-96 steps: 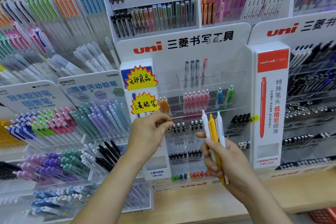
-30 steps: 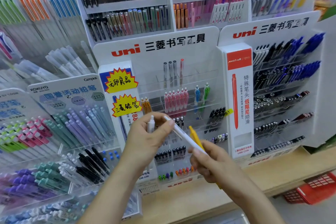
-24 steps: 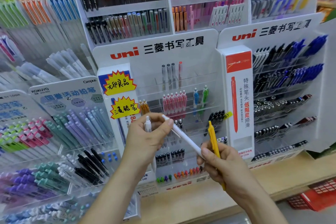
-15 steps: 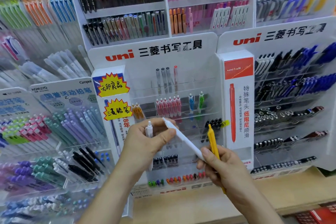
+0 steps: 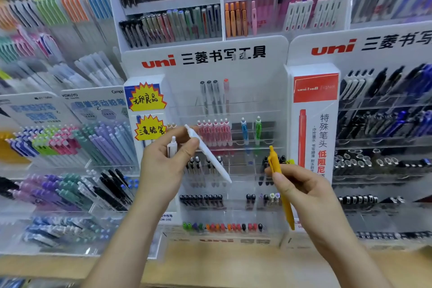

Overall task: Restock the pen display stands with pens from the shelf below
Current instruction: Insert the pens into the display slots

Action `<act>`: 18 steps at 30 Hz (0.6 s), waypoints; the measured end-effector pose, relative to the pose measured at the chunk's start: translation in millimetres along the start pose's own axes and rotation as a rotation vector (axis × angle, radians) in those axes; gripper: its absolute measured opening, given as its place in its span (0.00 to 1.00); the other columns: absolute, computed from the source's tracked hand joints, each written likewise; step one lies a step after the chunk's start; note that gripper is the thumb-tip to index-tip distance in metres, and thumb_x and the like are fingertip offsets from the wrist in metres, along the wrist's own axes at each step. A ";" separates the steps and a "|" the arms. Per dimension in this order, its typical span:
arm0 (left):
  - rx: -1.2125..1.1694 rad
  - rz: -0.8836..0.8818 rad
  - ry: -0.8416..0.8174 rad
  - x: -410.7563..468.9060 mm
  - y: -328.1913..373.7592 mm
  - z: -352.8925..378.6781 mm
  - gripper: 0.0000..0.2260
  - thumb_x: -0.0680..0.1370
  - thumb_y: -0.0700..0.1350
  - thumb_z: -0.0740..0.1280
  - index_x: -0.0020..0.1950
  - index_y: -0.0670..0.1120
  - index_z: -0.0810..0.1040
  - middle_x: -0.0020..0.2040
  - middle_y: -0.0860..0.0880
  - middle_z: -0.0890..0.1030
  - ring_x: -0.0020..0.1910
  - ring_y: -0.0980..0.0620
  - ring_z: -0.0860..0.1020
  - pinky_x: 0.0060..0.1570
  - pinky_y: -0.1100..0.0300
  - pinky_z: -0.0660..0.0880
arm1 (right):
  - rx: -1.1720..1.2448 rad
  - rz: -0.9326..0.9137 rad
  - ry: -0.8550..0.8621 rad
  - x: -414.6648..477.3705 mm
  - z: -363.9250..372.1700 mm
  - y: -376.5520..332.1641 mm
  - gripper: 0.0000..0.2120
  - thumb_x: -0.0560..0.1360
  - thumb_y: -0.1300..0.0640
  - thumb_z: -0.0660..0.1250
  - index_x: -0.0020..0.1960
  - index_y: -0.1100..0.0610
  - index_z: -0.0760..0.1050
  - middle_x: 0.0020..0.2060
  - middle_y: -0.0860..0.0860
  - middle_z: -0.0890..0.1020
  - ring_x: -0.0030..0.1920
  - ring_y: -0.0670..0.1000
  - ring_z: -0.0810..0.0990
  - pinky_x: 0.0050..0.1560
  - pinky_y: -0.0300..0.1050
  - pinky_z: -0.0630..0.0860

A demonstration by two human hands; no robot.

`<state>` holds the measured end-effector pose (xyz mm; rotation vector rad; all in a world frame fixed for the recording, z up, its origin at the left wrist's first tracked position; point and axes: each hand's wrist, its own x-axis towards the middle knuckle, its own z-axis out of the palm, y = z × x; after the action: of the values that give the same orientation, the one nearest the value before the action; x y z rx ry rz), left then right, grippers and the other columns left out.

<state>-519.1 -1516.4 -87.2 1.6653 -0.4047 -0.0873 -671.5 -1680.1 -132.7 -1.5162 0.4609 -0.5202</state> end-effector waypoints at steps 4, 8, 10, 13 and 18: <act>0.050 0.060 0.000 3.1 6.0 4.0 0.06 0.77 0.41 0.68 0.51 0.51 0.81 0.40 0.54 0.80 0.33 0.61 0.74 0.33 0.70 0.71 | 0.098 0.012 -0.063 9.7 -6.5 -8.1 0.09 0.77 0.63 0.63 0.54 0.56 0.80 0.40 0.53 0.85 0.41 0.49 0.83 0.37 0.39 0.78; 0.170 0.141 -0.014 7.5 13.7 8.6 0.04 0.77 0.41 0.68 0.50 0.50 0.78 0.38 0.58 0.78 0.37 0.56 0.74 0.37 0.68 0.72 | 0.169 0.016 -0.123 21.7 -6.6 -17.1 0.11 0.80 0.69 0.57 0.57 0.59 0.75 0.42 0.55 0.84 0.42 0.57 0.85 0.37 0.44 0.82; 0.199 0.167 -0.024 9.7 17.4 9.6 0.03 0.78 0.43 0.67 0.51 0.50 0.77 0.37 0.61 0.76 0.36 0.56 0.72 0.35 0.68 0.72 | 0.208 0.028 -0.140 27.5 -6.1 -22.5 0.10 0.80 0.70 0.58 0.55 0.60 0.74 0.41 0.56 0.84 0.42 0.58 0.86 0.37 0.44 0.82; 0.221 0.175 -0.056 11.8 20.0 10.7 0.03 0.80 0.45 0.62 0.52 0.50 0.75 0.35 0.59 0.74 0.33 0.57 0.71 0.33 0.60 0.70 | 0.243 0.014 -0.161 35.5 -3.4 -31.2 0.07 0.77 0.67 0.64 0.54 0.60 0.74 0.43 0.58 0.83 0.44 0.60 0.86 0.37 0.45 0.82; 0.138 0.138 -0.177 13.2 17.7 5.1 0.05 0.82 0.46 0.58 0.52 0.49 0.72 0.31 0.53 0.71 0.32 0.54 0.67 0.34 0.59 0.67 | 0.189 -0.044 -0.182 46.3 8.1 -43.1 0.13 0.67 0.56 0.71 0.50 0.55 0.76 0.40 0.56 0.85 0.44 0.58 0.86 0.37 0.44 0.80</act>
<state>-512.0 -1526.8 -68.3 1.7666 -0.6718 -0.1066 -630.8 -1700.1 -87.9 -1.3792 0.2308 -0.4417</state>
